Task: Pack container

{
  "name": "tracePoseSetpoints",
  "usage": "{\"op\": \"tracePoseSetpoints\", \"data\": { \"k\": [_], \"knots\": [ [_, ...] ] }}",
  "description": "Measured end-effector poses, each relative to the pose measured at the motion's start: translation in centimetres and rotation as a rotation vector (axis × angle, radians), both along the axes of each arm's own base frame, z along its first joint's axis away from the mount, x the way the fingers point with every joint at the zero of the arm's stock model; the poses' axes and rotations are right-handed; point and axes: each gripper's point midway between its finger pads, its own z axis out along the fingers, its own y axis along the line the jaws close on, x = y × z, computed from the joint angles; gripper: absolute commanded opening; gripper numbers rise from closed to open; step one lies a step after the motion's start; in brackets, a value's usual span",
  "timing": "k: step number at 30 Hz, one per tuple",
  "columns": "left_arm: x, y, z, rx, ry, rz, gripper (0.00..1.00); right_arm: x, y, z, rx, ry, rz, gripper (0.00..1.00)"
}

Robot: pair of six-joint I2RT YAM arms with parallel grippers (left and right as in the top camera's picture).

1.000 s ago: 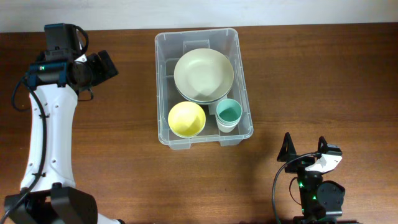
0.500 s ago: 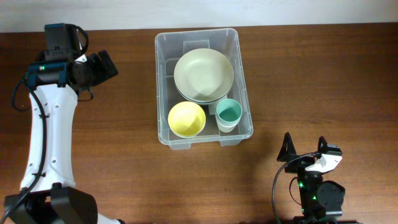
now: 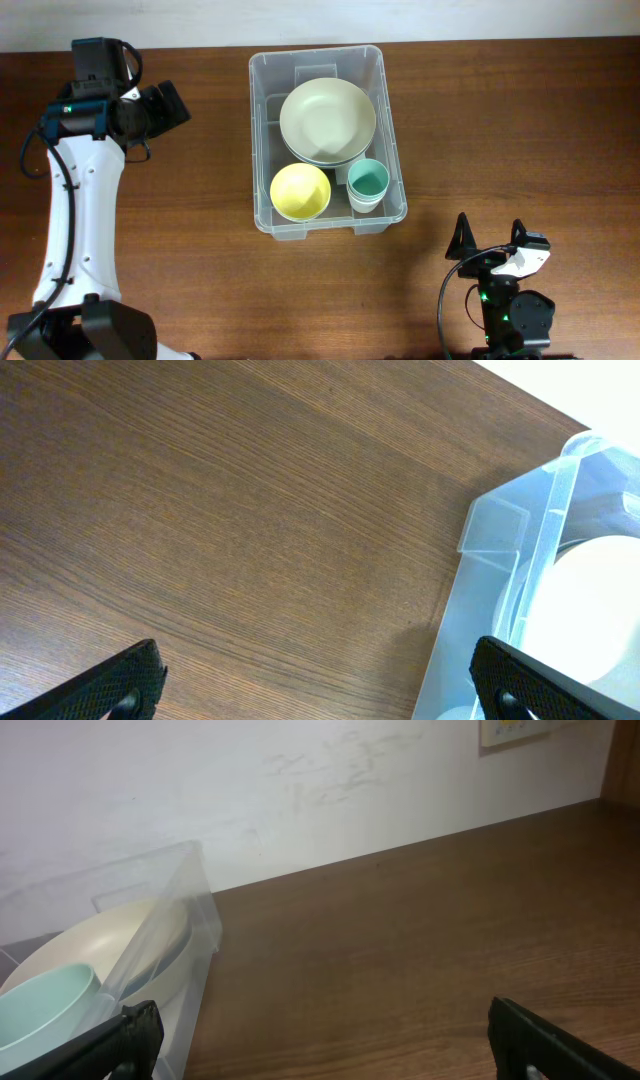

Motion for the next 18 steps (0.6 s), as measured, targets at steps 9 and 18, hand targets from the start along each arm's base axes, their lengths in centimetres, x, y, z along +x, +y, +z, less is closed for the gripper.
{"op": "tracePoseSetpoints", "data": {
  "k": [9,18],
  "knots": [
    [-4.8,-0.6,10.8,0.025,-0.279,-0.005,1.0,0.0,0.0,0.0,0.0,0.0,0.0,0.99],
    [-30.4,-3.2,29.4,0.111,-1.0,0.005,1.0,0.0,0.0,0.0,0.0,0.0,0.0,0.99]
  ]
}}
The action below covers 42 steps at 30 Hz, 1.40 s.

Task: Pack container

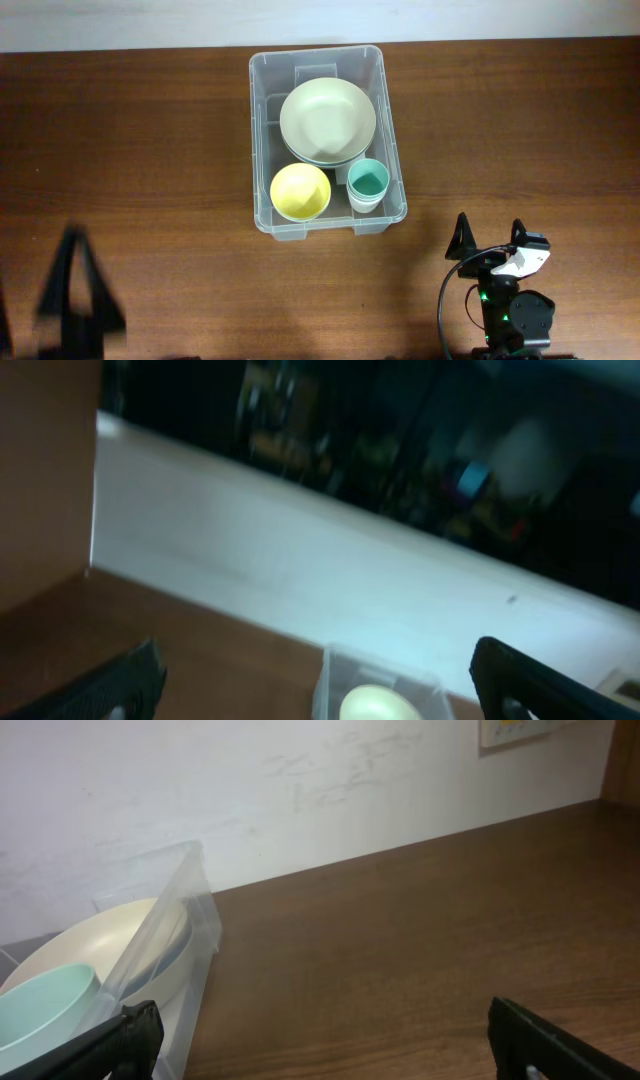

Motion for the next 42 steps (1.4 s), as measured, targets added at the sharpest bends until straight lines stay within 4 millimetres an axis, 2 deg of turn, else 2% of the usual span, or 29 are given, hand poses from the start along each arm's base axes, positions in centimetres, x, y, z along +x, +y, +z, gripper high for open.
{"op": "tracePoseSetpoints", "data": {
  "k": [1,2,4,5,8,10,13,21,23,24,25,30,34,42],
  "knots": [
    [-2.2,-0.2,-0.6,0.001,-0.009,0.002,1.0,0.0,0.0,0.0,0.0,0.0,0.0,0.99],
    [-4.6,-0.5,-2.3,-0.001,0.011,0.003,1.0,0.0,0.0,0.0,0.0,0.0,0.0,0.99],
    [-6.4,-0.6,-4.0,-0.004,0.039,0.003,1.0,0.0,0.0,0.0,-0.001,-0.001,0.0,0.99],
    [-7.9,-0.7,-5.8,-0.008,0.072,0.007,1.0,0.0,0.0,0.0,0.0,0.0,0.0,0.99],
    [-9.3,-0.7,-8.6,-0.013,0.132,0.019,1.0,0.0,0.0,0.0,0.0,-0.002,0.0,0.99],
    [-9.3,-0.6,-10.5,-0.016,0.161,0.022,1.0,0.0,0.0,0.0,0.0,-0.002,0.0,0.99],
    [-7.3,-0.4,-11.9,-0.015,0.153,0.023,1.0,0.0,0.0,0.0,0.0,-0.001,0.0,0.99],
    [5.7,0.4,-17.3,-0.006,0.051,-0.01,1.0,0.0,0.0,0.0,0.001,-0.002,0.0,0.99],
    [8.5,0.0,-19.1,0.001,0.001,-0.051,1.0,0.0,0.0,0.0,0.0,-0.001,0.0,0.99],
    [9.7,-0.1,-22.3,-0.007,0.059,-0.064,1.0,0.0,0.0,0.0,0.0,-0.001,0.0,0.99],
    [10.7,-0.3,-23.3,-0.004,0.033,-0.084,1.0,0.0,0.0,0.0,0.0,-0.002,0.0,0.99],
    [12.3,-0.7,-27.6,-0.007,0.054,-0.118,1.0,0.0,0.0,0.0,0.0,-0.001,0.0,0.99],
    [12.6,-0.8,-30.6,-0.016,0.105,-0.127,1.0,0.0,0.0,0.0,0.0,-0.001,0.0,0.99],
    [12.2,-1.9,-32.6,-0.013,0.096,-0.169,1.0,0.0,0.0,0.0,0.0,-0.001,0.0,0.99]
  ]
}}
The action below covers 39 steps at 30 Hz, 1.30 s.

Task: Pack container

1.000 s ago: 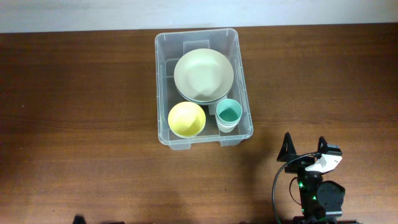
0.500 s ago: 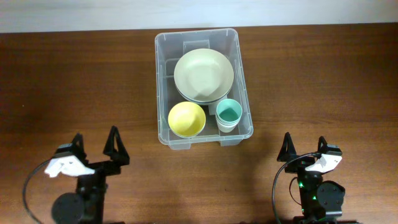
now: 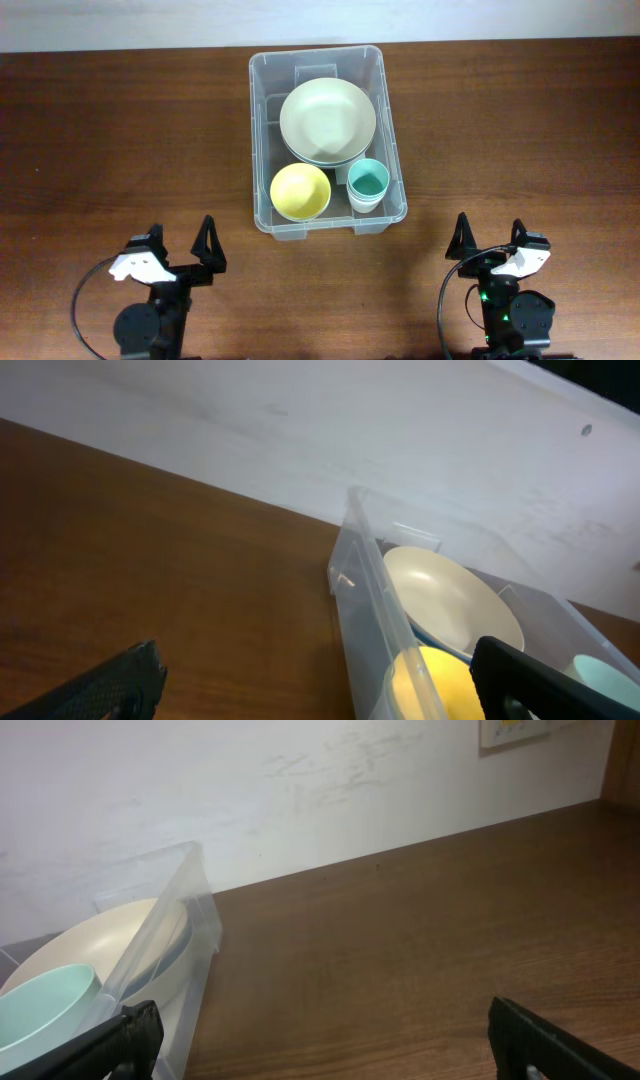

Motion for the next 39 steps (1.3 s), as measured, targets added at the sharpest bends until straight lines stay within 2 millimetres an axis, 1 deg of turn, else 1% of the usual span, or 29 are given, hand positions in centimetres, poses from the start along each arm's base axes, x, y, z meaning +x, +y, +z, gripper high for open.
{"op": "tracePoseSetpoints", "data": {
  "k": [8,14,17,23,28,33,39],
  "knots": [
    [0.0,-0.1,-3.2,-0.002,0.03,-0.002,1.0,0.0,0.0,0.0,0.0,0.0,0.0,0.99],
    [0.1,0.8,-4.4,0.003,0.035,0.045,1.0,0.0,0.0,0.0,0.0,0.0,0.0,0.99],
    [0.0,1.5,-4.3,0.008,0.029,0.086,1.0,0.0,0.0,0.0,-0.001,0.0,0.0,0.99],
    [0.0,2.1,-4.2,0.041,0.026,0.122,1.0,0.0,0.0,0.0,0.0,0.0,0.0,0.99],
    [0.0,2.2,-4.2,0.072,0.027,0.122,1.0,0.0,0.0,0.0,0.0,0.0,0.0,0.99],
    [0.0,1.9,-4.2,0.186,0.026,0.092,1.0,0.0,0.0,0.0,0.0,0.0,0.0,0.99],
    [0.0,1.6,-4.2,0.243,0.025,0.071,1.0,0.0,0.0,0.0,0.0,0.0,0.0,0.99]
  ]
}}
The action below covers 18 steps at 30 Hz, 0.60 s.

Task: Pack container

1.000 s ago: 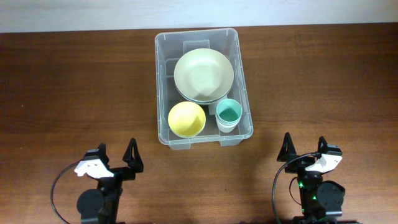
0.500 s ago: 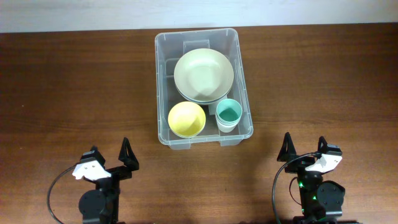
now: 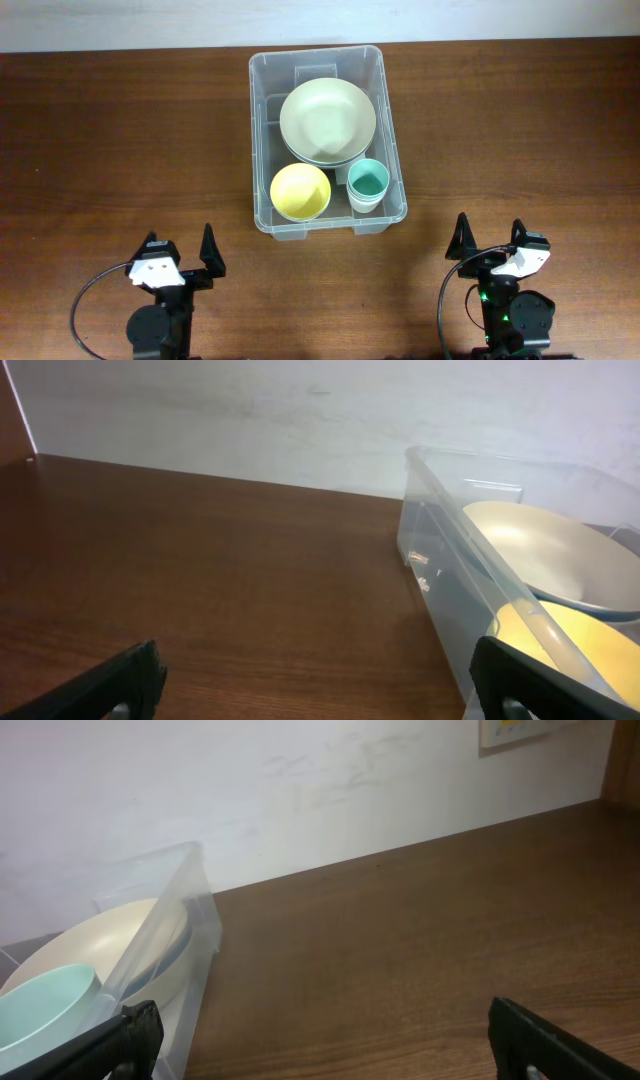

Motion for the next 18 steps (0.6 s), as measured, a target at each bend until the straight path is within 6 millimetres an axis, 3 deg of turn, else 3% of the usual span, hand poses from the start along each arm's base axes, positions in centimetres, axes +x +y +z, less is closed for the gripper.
{"op": "tracePoseSetpoints", "data": {
  "k": [18],
  "knots": [
    [0.0,-0.01,-0.01,0.014,0.001,-0.002,1.0,0.0,0.0,0.0,-0.001,0.0,0.0,0.99]
  ]
}}
